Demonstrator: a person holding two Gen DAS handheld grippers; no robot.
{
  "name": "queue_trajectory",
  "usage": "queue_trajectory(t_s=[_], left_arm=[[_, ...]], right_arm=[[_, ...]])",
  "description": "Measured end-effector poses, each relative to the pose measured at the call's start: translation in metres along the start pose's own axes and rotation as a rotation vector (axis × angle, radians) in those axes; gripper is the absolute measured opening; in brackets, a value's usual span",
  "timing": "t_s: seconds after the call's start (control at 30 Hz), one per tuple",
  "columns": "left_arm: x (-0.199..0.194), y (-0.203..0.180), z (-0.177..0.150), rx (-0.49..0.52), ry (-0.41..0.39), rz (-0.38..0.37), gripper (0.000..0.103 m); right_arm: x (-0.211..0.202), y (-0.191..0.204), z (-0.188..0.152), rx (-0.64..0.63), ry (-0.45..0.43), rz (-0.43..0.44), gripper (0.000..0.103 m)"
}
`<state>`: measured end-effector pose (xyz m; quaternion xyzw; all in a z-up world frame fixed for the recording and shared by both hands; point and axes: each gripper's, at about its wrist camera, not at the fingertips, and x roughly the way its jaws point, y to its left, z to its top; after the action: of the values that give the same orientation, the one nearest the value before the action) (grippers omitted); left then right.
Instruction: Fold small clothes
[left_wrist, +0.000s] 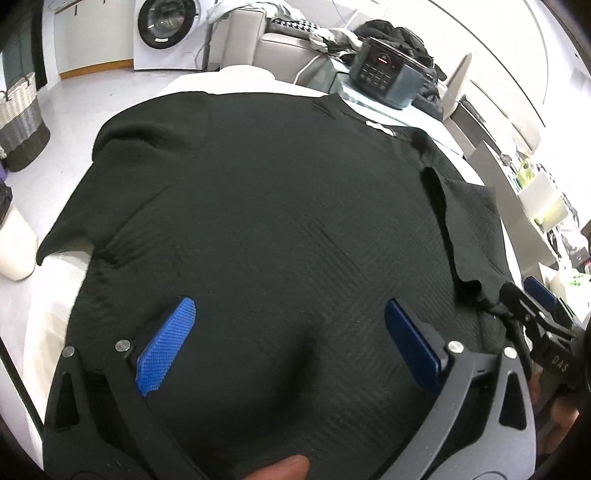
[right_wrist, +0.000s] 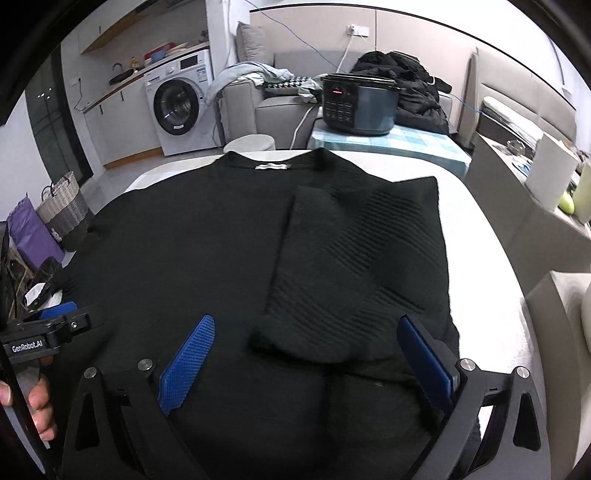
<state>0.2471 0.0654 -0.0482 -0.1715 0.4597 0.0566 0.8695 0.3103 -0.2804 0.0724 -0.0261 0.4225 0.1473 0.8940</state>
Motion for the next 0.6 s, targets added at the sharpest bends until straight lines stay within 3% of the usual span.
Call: queue_trajectory(t_s=[0.2,0.4,0.6], left_arm=[[-0.014,0.026,0.003,-0.051,-0.010,-0.010,0.101],[-0.030,0.084,0.008,-0.200,-0.044,-0.019,0.100],[-0.033,0.146,0.012,-0.371,-0.046,-0.101,0.089]], right_arm=[[-0.002,0.026,0.004,-0.006,0.000,0.022,0.101],[0.001,0.053,0.006,-0.005,0.003,0.064,0.101],[0.005,0.072,0.006,-0.002,0.006,0.112,0.101]])
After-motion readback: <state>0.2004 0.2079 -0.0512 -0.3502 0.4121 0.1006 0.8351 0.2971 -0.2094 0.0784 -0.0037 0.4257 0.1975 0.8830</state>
